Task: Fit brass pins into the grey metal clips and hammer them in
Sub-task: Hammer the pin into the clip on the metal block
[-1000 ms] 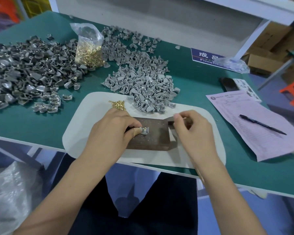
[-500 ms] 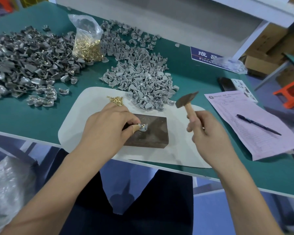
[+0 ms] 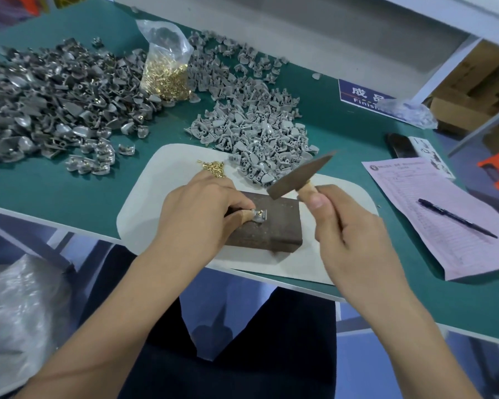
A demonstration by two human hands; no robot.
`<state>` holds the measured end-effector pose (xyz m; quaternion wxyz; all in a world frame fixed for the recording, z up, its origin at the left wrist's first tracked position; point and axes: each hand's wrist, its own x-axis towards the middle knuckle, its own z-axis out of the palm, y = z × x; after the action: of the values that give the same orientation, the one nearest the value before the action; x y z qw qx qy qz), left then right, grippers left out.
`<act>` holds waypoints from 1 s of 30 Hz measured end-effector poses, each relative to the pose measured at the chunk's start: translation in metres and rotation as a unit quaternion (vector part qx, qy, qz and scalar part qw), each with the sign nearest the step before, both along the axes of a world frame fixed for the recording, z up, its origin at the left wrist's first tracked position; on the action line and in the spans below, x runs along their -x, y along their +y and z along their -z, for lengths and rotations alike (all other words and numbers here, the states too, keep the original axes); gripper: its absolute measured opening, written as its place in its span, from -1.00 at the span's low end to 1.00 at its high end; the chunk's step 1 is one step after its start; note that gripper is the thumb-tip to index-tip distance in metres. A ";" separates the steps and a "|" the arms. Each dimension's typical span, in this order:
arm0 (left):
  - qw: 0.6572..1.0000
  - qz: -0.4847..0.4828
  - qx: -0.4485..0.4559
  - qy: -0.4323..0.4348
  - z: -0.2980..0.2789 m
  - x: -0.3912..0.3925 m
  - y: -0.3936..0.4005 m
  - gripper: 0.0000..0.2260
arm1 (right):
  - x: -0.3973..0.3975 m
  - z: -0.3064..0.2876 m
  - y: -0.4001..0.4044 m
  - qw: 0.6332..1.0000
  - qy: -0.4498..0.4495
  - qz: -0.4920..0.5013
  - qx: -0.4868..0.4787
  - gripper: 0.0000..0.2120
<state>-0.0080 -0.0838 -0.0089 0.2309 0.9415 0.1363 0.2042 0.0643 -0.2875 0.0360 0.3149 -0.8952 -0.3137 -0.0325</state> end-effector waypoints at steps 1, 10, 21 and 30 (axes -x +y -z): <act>1.000 -0.002 0.003 -0.002 0.000 0.000 0.000 -0.94 | 0.003 0.001 0.001 1.000 -0.004 0.007 -0.012 -0.62; 1.000 0.001 0.006 -0.011 0.001 0.000 0.002 -0.93 | 0.004 0.004 0.001 0.999 -0.018 0.030 0.016 -0.63; 1.000 -0.001 0.002 -0.003 -0.001 0.001 0.003 -0.95 | 0.013 0.007 0.013 0.997 0.043 -0.007 0.059 -0.63; 1.000 -0.009 0.012 -0.001 0.001 0.000 0.003 -0.93 | 0.016 0.014 0.008 0.997 0.046 0.010 0.056 -0.67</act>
<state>-0.0084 -0.0805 -0.0099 0.2402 0.9372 0.1472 0.2054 0.0488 -0.2791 0.0223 0.2784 -0.9150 -0.2910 0.0234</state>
